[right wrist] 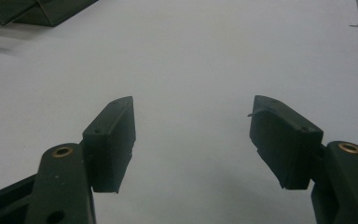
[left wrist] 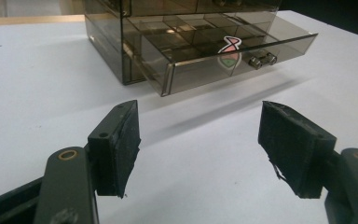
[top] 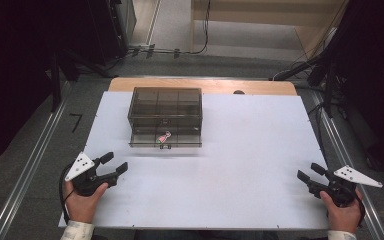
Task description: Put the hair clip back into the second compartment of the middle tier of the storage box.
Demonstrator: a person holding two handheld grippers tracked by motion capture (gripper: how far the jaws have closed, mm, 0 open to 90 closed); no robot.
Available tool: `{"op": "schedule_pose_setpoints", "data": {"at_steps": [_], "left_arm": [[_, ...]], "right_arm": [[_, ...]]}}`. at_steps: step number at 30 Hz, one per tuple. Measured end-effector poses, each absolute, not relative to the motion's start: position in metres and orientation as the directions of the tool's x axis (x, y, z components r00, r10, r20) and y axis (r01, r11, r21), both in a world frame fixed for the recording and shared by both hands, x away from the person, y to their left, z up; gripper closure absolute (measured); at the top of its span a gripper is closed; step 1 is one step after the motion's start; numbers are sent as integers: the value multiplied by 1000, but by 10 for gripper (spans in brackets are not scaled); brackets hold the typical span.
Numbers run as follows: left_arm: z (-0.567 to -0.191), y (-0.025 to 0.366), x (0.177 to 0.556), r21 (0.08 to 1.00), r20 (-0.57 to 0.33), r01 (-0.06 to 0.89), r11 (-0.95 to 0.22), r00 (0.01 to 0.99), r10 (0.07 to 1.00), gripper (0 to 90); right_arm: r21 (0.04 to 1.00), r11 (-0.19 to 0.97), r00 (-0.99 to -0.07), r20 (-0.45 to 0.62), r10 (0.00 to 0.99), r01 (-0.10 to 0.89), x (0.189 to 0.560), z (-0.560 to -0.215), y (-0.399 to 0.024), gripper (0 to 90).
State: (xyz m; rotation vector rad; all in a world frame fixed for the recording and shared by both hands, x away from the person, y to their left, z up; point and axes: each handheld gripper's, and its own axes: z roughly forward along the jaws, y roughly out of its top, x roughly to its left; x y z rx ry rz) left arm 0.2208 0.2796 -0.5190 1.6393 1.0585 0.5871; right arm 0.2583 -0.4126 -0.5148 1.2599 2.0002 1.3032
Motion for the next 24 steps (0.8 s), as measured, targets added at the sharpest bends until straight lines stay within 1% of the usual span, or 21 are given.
{"op": "schedule_pose_setpoints", "data": {"at_steps": [6,13,19,24], "left_arm": [[-520,284,216,940,-134,339,-45,485,864,279],[-521,285,215,946,-116,320,-54,490,864,272],[-521,288,214,951,-137,309,-22,484,864,271],[-522,290,210,961,-141,278,-1,489,861,246]], "right_arm": [[881,141,-488,111,866,451,258,-515,-413,303],[881,141,-487,111,866,451,258,-515,-412,303],[881,140,-487,112,866,452,258,-515,-413,302],[881,141,-487,111,866,452,258,-515,-412,302]]}}
